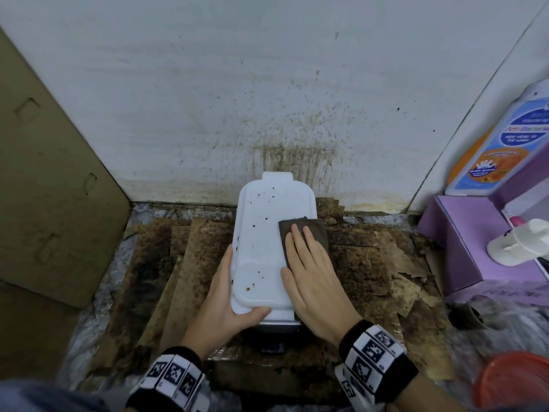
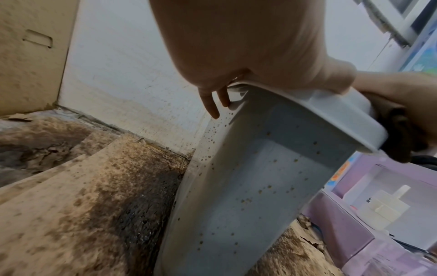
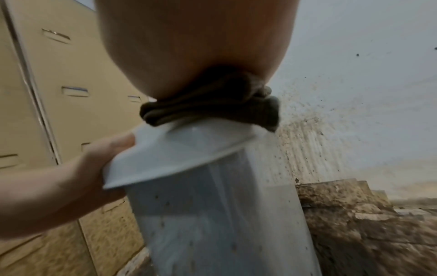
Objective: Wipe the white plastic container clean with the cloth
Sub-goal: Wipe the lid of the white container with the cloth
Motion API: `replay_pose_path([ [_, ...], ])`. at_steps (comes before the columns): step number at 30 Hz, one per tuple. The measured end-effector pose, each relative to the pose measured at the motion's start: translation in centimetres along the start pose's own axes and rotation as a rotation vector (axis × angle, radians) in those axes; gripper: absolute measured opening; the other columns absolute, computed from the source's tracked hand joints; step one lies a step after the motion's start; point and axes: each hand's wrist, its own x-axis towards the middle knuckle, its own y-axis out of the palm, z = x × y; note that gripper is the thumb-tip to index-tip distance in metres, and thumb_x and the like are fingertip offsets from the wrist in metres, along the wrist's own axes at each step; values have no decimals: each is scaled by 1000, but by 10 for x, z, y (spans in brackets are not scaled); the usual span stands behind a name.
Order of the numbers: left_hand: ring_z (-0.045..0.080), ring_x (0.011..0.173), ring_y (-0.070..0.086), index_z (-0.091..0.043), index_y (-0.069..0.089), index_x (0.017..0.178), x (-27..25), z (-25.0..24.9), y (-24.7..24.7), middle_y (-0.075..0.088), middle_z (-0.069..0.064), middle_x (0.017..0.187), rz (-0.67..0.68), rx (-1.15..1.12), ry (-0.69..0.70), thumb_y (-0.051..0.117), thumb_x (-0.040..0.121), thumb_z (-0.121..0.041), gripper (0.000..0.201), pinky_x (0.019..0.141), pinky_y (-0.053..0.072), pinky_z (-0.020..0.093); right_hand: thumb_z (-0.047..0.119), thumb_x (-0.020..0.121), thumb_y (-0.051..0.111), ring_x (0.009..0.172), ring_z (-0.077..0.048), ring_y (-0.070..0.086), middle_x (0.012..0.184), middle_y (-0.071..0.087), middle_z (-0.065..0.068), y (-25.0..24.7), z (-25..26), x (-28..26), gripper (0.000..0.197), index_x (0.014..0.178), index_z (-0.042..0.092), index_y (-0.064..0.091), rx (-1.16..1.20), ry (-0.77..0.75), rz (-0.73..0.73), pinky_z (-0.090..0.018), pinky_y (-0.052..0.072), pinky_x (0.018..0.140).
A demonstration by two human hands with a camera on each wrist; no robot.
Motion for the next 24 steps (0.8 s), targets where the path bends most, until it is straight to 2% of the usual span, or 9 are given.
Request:
replay_pose_path([
  [8, -2, 153, 21, -55, -4, 158, 1, -3, 0, 13, -34, 165, 16, -53, 29, 86, 76, -54, 122, 123, 33, 48, 47, 109, 16, 153, -18, -22, 167, -19, -2, -27, -33, 83, 66, 160, 12, -8, -86, -1, 240, -37, -7, 126],
  [11, 0, 153, 24, -53, -3, 159, 1, -5, 0, 17, -31, 165, 21, -64, 38, 87, 78, -49, 121, 122, 34, 50, 44, 109, 17, 154, -21, -18, 168, -17, -5, -33, -47, 118, 65, 160, 11, -6, -117, 5, 245, -39, -3, 126],
  [14, -1, 152, 26, -54, -2, 159, 1, -7, -1, 18, -31, 165, 25, -57, 37, 87, 78, -51, 121, 122, 34, 49, 43, 109, 18, 155, -22, -17, 168, -16, -6, -33, -52, 131, 65, 160, 10, -5, -123, 4, 238, -41, -2, 126],
  [20, 1, 153, 26, -52, -2, 159, 1, -6, 0, 18, -29, 166, 7, -46, 41, 87, 74, -57, 123, 122, 34, 52, 44, 109, 15, 153, -17, -24, 167, -21, -2, -27, -38, 90, 65, 160, 12, -9, -23, 23, 213, -38, -6, 126],
  [24, 2, 154, 23, -54, -3, 158, 1, 0, 1, 14, -31, 166, -12, -22, 23, 86, 71, -63, 125, 121, 35, 53, 43, 105, 1, 152, -20, -26, 168, -19, -5, -11, -10, 24, 65, 160, 9, -8, -95, -15, 126, -43, -2, 127],
])
